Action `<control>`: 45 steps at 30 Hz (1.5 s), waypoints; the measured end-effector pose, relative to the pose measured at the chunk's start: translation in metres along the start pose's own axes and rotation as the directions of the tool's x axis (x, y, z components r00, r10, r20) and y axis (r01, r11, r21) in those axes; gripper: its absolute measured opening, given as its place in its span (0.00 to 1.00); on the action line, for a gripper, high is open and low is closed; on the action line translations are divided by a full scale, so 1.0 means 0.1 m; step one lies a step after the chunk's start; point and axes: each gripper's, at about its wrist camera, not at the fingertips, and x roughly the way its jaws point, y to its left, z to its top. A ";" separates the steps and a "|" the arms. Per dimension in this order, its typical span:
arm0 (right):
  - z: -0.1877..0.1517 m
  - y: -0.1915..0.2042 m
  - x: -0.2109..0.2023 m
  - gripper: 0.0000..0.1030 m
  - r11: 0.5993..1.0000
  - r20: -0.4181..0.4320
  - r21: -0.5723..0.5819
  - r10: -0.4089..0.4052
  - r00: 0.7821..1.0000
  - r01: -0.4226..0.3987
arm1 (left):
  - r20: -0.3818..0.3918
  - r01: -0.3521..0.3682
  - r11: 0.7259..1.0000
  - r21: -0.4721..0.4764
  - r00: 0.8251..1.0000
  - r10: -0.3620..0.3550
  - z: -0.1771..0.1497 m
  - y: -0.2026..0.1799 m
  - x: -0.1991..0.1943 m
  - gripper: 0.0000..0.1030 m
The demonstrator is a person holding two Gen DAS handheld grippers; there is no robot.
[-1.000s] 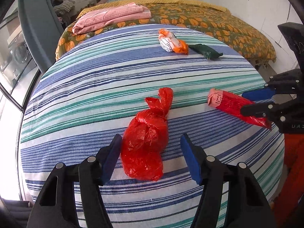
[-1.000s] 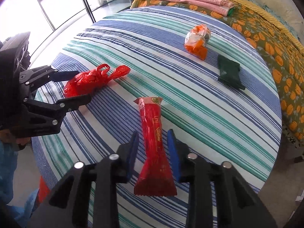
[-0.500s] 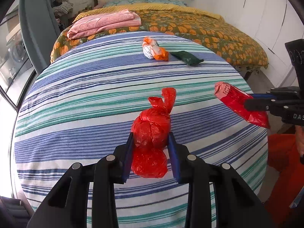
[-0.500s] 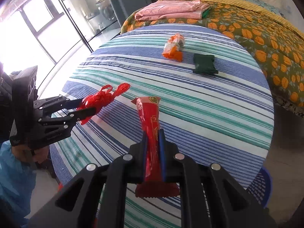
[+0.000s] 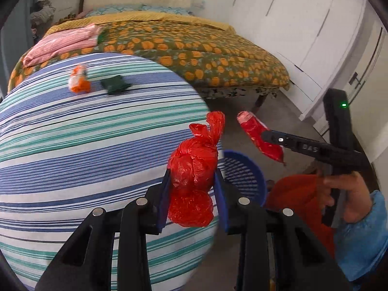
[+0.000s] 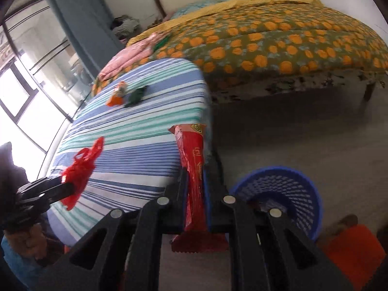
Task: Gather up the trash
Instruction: 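Carry red bag and red wrapper over the blue wastebasket and open both tools, then move both tools back over the table toward the remaining items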
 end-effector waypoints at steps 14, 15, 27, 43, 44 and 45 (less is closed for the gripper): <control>-0.34 -1.40 0.17 0.11 0.970 0.001 0.214 -0.120 0.993 0.118 | -0.245 0.028 0.999 0.047 0.969 -0.016 -0.13 -1.14 1.81 0.32; -0.35 -1.45 0.17 0.11 0.968 0.002 0.223 -0.119 0.993 0.115 | -0.248 0.020 0.999 0.045 0.969 -0.008 -0.12 -1.16 1.89 0.32; -0.44 -1.76 0.19 0.41 0.941 -0.006 0.313 -0.136 0.991 0.131 | -0.254 0.025 0.998 0.052 0.967 -0.011 -0.20 -1.25 2.30 0.68; -0.37 -0.79 0.09 0.72 0.948 0.132 0.036 -0.317 0.939 0.315 | 0.025 -0.015 0.999 0.051 1.000 0.013 -0.30 -0.71 0.54 0.88; -0.37 -0.67 0.13 0.72 0.951 0.129 0.006 -0.306 0.943 0.308 | 0.029 -0.036 0.999 0.029 0.999 0.036 -0.32 -0.58 0.44 0.88; -0.36 -0.53 0.17 0.72 0.955 0.122 -0.026 -0.290 0.949 0.296 | 0.029 -0.065 0.998 -0.007 0.997 0.065 -0.35 -0.38 0.34 0.88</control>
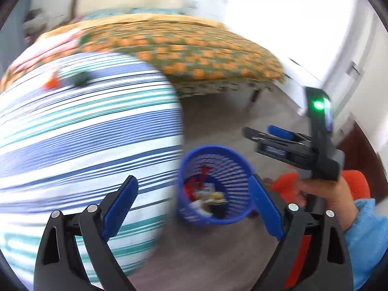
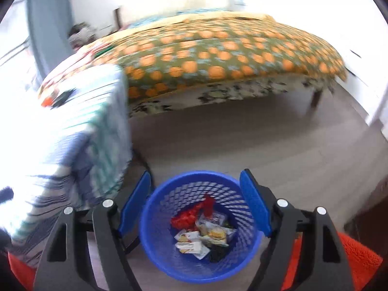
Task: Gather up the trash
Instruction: 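Move both tools back over the table toward the remaining items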
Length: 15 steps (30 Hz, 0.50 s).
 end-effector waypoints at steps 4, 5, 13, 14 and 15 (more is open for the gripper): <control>0.11 0.71 -0.03 0.72 0.986 -0.025 -0.128 0.103 0.994 -0.106 | 0.006 -0.119 0.990 -0.072 0.993 0.119 -0.01 0.67 -0.28 0.88; 0.15 0.92 -0.03 0.72 0.976 -0.033 -0.168 0.132 0.991 -0.136 | 0.005 -0.150 0.985 -0.082 0.989 0.151 0.01 0.82 -0.31 0.88; 0.34 2.50 0.23 0.72 0.847 -0.149 -0.423 0.284 0.947 -0.321 | -0.011 -0.298 0.933 -0.202 0.953 0.302 0.46 2.00 -0.46 0.88; 0.34 2.61 0.30 0.72 0.839 -0.157 -0.439 0.280 0.947 -0.321 | -0.013 -0.310 0.929 -0.204 0.949 0.314 0.56 2.10 -0.43 0.88; 0.34 2.69 0.34 0.72 0.835 -0.165 -0.445 0.279 0.946 -0.324 | -0.012 -0.317 0.926 -0.207 0.947 0.322 0.67 2.19 -0.41 0.88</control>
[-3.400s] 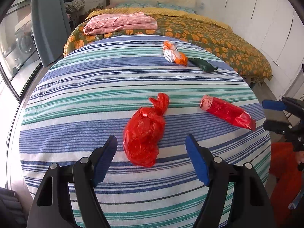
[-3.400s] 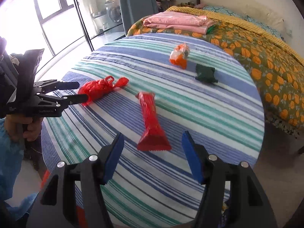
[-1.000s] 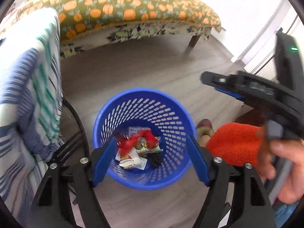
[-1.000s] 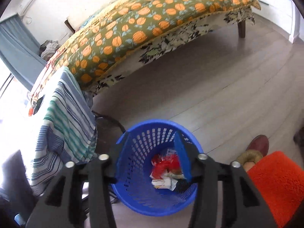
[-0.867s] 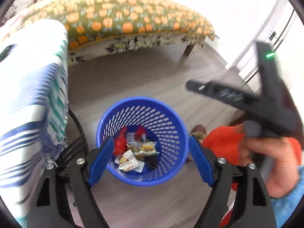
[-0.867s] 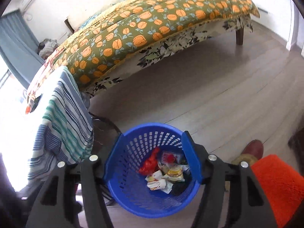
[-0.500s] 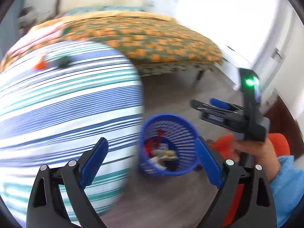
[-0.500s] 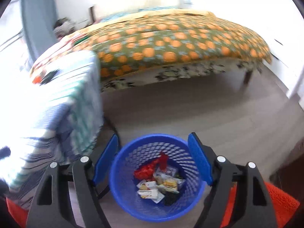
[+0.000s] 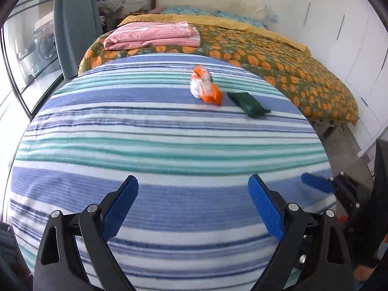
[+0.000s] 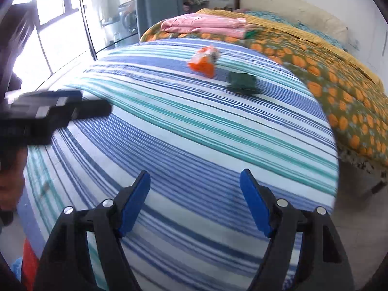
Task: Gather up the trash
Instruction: 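Move both tools back over the table toward the remaining items, then grasp the orange-white plastic packet with the left tool and lift it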
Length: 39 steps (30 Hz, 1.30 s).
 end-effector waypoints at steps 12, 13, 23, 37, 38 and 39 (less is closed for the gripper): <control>0.13 0.17 0.23 0.74 1.000 -0.002 0.004 0.015 1.000 -0.015 | -0.004 0.017 0.999 0.052 1.000 -0.017 1.16 -0.19 1.04 0.89; 0.13 0.15 0.24 0.74 1.000 -0.002 0.005 0.016 1.000 -0.016 | -0.017 0.014 0.999 0.034 1.000 -0.014 1.22 -0.20 1.15 0.89; 0.11 0.15 0.21 0.74 1.000 0.000 0.007 0.014 1.000 -0.014 | -0.094 0.000 1.000 -0.013 0.996 -0.001 1.37 -0.20 1.66 0.44; 0.11 0.16 0.20 0.74 1.000 0.000 0.011 0.007 1.000 -0.007 | -0.079 -0.082 0.997 0.002 0.993 0.082 0.16 0.60 0.23 0.43; 0.11 0.16 0.20 0.74 1.000 0.000 0.011 0.007 1.000 -0.007 | -0.077 -0.093 0.996 0.000 0.993 0.093 0.06 0.65 0.16 0.43; 0.11 0.16 0.19 0.74 1.000 0.000 0.011 0.007 1.000 -0.007 | -0.072 -0.102 0.995 -0.005 0.992 0.101 -0.04 0.69 0.09 0.43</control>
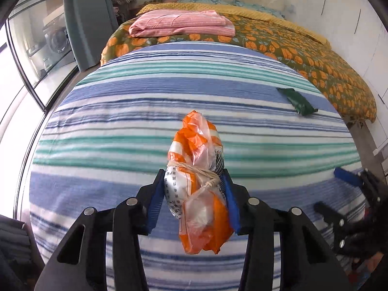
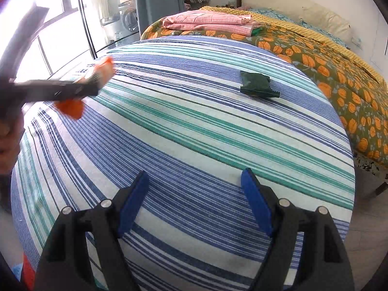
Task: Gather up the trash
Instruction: 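Grasp the orange-white plastic packet with the left tool and lift it, then grasp the dark green packet with the right tool while the left tool holds the orange-white packet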
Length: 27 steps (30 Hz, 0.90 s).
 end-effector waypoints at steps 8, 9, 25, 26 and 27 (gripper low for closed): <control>-0.01 0.00 -0.01 0.74 1.000 0.001 0.001 -0.006 1.000 0.006 | 0.035 -0.065 0.996 -0.060 0.997 0.067 -0.35 0.17 -0.01 0.63; -0.01 0.00 -0.01 0.74 1.000 0.001 0.001 -0.006 1.000 0.006 | 0.041 -0.076 0.995 -0.070 0.996 0.079 -0.36 0.18 0.00 0.68; 0.92 -0.98 0.21 0.74 0.975 0.000 0.212 -0.061 0.998 0.060 | 0.005 -0.094 0.991 -0.092 0.996 0.095 -0.39 0.23 0.15 0.95; 1.00 -0.98 0.29 0.74 0.977 -0.014 0.201 -0.062 0.998 0.064 | 0.005 -0.093 0.991 -0.092 0.996 0.094 -0.39 0.23 0.15 0.94; 1.08 -0.97 0.38 0.74 0.979 -0.027 0.192 -0.065 0.998 0.069 | 0.005 -0.092 0.991 -0.093 0.996 0.093 -0.39 0.23 0.15 0.95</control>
